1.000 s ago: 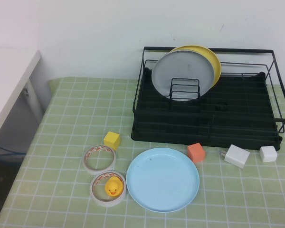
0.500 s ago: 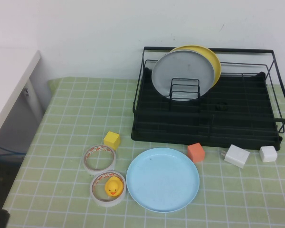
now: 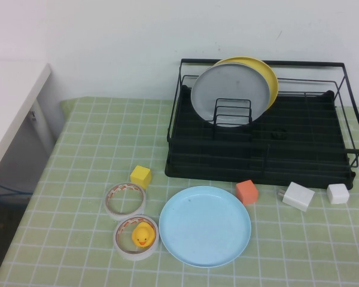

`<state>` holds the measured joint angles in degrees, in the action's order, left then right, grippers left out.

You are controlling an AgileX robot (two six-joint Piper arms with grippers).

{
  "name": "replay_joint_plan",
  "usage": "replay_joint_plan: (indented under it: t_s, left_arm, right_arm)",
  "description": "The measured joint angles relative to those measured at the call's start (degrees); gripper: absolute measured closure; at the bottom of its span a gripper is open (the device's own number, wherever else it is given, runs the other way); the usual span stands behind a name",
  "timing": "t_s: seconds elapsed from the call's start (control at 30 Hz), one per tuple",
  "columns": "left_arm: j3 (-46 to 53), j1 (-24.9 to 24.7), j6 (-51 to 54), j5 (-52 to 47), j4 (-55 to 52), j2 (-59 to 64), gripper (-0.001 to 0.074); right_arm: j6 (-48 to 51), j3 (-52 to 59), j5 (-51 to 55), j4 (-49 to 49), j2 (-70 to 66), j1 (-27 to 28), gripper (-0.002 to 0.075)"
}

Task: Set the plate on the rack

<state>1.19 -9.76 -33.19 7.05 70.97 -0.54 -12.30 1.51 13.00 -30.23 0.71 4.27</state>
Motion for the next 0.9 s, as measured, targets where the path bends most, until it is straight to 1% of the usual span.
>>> replay_joint_plan:
  t_s: [0.1,0.17,0.27,0.37,0.53,0.7,0.77,0.83,0.9]
  left_arm:
    - [0.0,0.0,1.7,2.8,0.7,0.0,0.0736]
    - [0.0,0.0,5.8,2.6,-1.5,0.0,0.0736]
    - [-1.8,0.0,16.6,-3.1,-6.4,0.2,0.0736]
    - [-7.1,0.0,28.2,-11.2,-10.8,4.3,0.0736]
    - [-17.5,0.0,39.3,-23.1,-22.4,19.3,0.0736]
    - [-29.2,0.0,41.8,-34.7,-38.1,36.7,0.0736]
    - [-33.1,0.0,41.9,-37.7,-42.1,43.4,0.0736]
    - [-37.1,0.0,42.9,-39.8,-44.8,50.0,0.0717]
    - [-40.9,0.0,44.8,-42.0,-45.9,57.7,0.0665]
  right_arm:
    - [1.3,0.0,0.0,0.1,0.0,0.0,0.0715]
    - [3.4,0.0,0.1,0.2,0.0,0.0,0.0716]
    - [5.8,0.0,1.7,0.2,0.0,0.0,0.0715]
    - [6.6,0.0,2.1,0.2,0.0,0.0,0.0716]
    - [7.1,0.0,2.1,0.2,-1.6,0.0,0.0716]
    - [7.3,0.0,2.1,0.2,-4.2,0.0,0.0716]
    - [7.3,0.0,2.1,0.2,-4.9,0.0,0.0716]
    - [7.3,0.0,2.1,0.2,-5.3,0.0,0.0716]
    - [7.4,0.0,2.1,0.2,-5.5,0.0,0.0716]
